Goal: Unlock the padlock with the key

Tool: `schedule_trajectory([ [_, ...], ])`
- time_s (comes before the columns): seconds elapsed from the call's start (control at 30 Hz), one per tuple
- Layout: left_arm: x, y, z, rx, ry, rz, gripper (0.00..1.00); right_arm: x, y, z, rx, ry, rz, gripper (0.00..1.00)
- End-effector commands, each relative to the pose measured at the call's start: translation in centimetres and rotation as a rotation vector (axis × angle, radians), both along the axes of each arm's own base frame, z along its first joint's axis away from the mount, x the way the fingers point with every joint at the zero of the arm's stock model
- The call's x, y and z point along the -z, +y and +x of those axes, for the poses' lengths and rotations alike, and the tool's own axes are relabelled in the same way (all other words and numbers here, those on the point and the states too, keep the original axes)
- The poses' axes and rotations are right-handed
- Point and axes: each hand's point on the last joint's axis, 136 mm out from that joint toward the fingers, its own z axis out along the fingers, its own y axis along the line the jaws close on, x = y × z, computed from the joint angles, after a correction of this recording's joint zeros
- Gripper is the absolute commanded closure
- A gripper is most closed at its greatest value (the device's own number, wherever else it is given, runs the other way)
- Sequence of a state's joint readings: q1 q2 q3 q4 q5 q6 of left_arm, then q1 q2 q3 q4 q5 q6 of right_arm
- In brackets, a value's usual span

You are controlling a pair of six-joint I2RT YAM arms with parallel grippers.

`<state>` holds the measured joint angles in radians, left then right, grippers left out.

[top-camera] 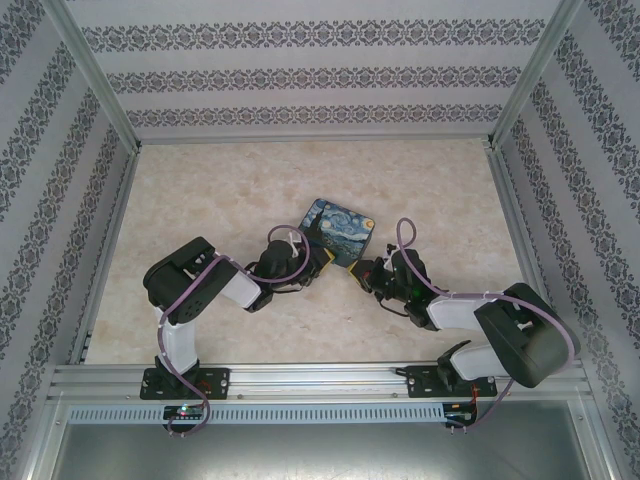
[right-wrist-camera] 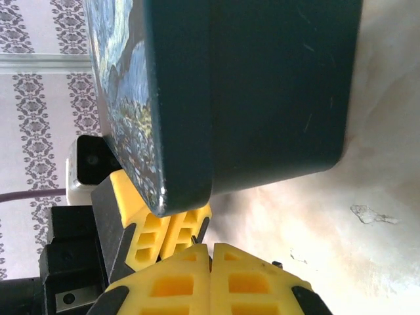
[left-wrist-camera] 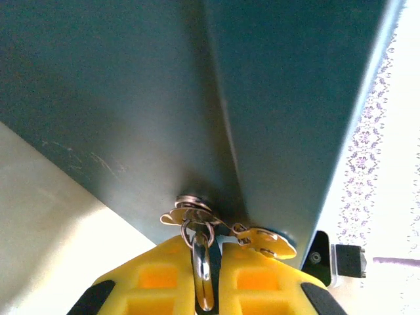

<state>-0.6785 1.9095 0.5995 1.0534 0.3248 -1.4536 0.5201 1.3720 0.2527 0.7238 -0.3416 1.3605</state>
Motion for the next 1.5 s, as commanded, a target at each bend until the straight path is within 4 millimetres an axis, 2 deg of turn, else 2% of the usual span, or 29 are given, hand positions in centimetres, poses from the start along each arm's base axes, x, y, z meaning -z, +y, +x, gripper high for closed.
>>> schedule_trajectory([
  [0.0, -1.5, 0.2, 0.6, -0.039, -0.025, -0.076, 1.0, -0.3, 0.0, 0.5, 0.035, -0.02, 0.011, 1.0],
  [0.4, -1.6, 1.5, 1.1, -0.129, -0.019, -0.092, 1.0, 0.7, 1.2, 1.1, 0.06, 0.001, -0.001, 1.0],
  [1.03, -1.8, 0.7, 0.9, -0.114, -0.026, -0.117, 1.0, 1.1, 2.2, 2.7, 0.104, 0.009, 0.015, 1.0],
  [1.07, -1.9, 0.6, 0.9, -0.112, -0.028, -0.12, 1.0, 0.1, 2.8, 3.5, 0.106, -0.012, 0.032, 1.0],
  [1.47, -1.8, 0.4, 0.5, -0.102, -0.032, -0.12, 1.0, -0.5, 3.5, 4.2, 0.112, -0.019, 0.059, 1.0],
])
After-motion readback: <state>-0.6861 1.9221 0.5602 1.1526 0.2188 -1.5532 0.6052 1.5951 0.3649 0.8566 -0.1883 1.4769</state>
